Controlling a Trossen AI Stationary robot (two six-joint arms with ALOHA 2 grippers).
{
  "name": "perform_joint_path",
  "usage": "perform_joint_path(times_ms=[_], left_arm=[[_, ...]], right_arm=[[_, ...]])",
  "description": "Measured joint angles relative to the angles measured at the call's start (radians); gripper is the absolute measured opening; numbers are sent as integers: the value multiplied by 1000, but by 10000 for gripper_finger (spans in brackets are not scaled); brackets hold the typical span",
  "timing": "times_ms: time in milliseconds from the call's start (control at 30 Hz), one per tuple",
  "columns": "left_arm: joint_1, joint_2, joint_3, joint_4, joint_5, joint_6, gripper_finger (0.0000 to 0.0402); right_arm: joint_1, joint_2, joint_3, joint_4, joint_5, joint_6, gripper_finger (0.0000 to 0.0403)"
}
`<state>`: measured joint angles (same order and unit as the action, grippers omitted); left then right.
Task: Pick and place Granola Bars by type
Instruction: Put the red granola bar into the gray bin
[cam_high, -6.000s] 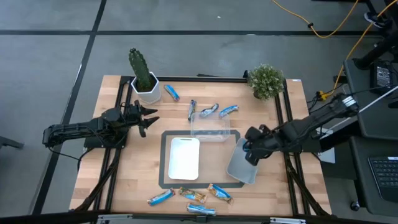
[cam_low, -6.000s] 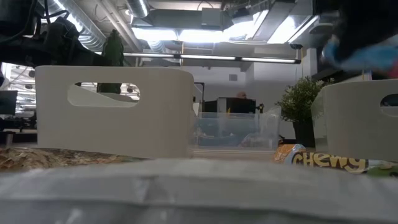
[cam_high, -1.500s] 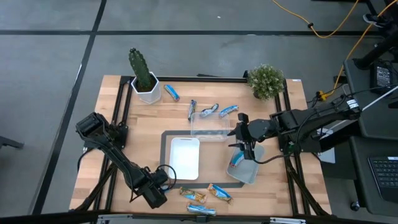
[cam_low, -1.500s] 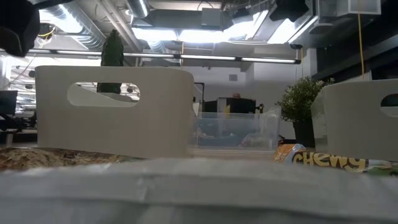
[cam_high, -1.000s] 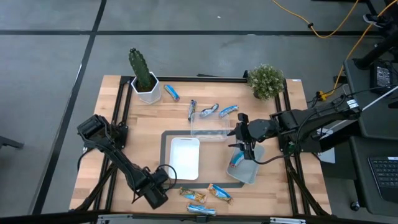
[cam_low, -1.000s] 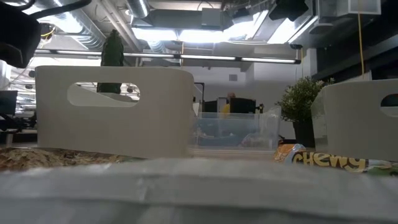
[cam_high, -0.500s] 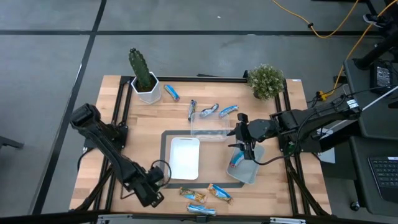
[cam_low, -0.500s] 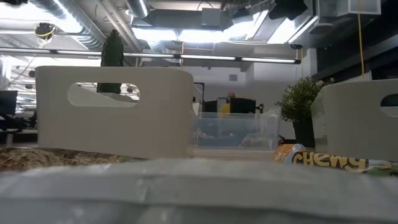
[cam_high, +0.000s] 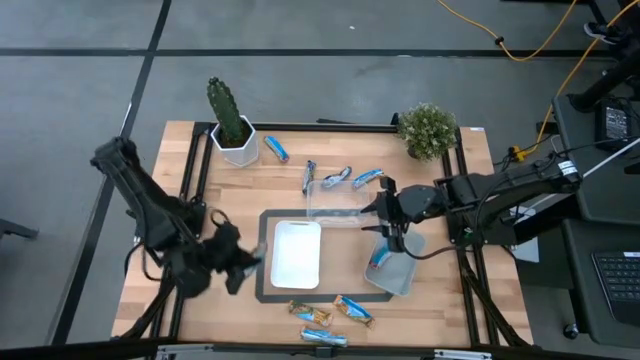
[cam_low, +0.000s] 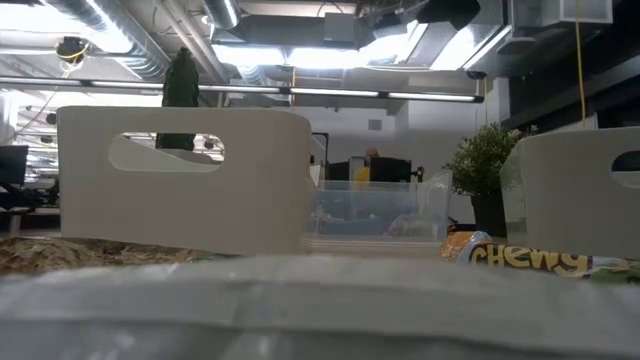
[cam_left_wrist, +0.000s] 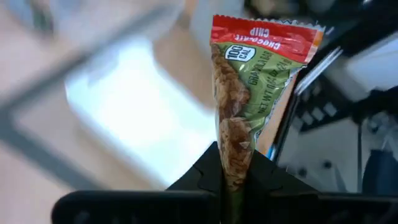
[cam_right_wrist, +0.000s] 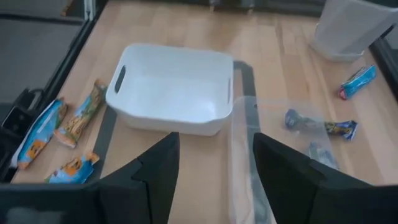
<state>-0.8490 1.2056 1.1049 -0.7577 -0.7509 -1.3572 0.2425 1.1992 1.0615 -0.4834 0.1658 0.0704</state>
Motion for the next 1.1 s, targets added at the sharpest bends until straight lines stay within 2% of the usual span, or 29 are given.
perform_joint_path(times_ms=[133, 300, 433, 567, 667, 833, 967, 1100], left_arm=[[3, -89, 0, 40, -102, 251, 21], [55, -174, 1, 103, -142, 613, 21], [176, -191, 1, 103, -148, 824, 20], [356, -186, 1, 105, -136, 975, 20], [509, -181, 1, 155, -30, 1087, 23], [703, -147, 1, 352, 254, 1271, 27], [789, -90, 1, 483, 415, 1352, 22], [835, -33, 1, 560, 530, 1362, 22]], right_arm=[[-30, 0, 0, 49, 0, -3, 206], [-85, 0, 0, 150, -1, -37, 206], [-150, 1, 0, 291, -42, -26, 206], [-219, 25, 1, 451, -121, -7, 206], [-250, 61, 3, 539, -161, -23, 206], [-283, 139, 80, 561, -168, -29, 207], [-303, 205, 167, 563, -168, -75, 207], [-327, 264, 238, 553, -199, -83, 208]])
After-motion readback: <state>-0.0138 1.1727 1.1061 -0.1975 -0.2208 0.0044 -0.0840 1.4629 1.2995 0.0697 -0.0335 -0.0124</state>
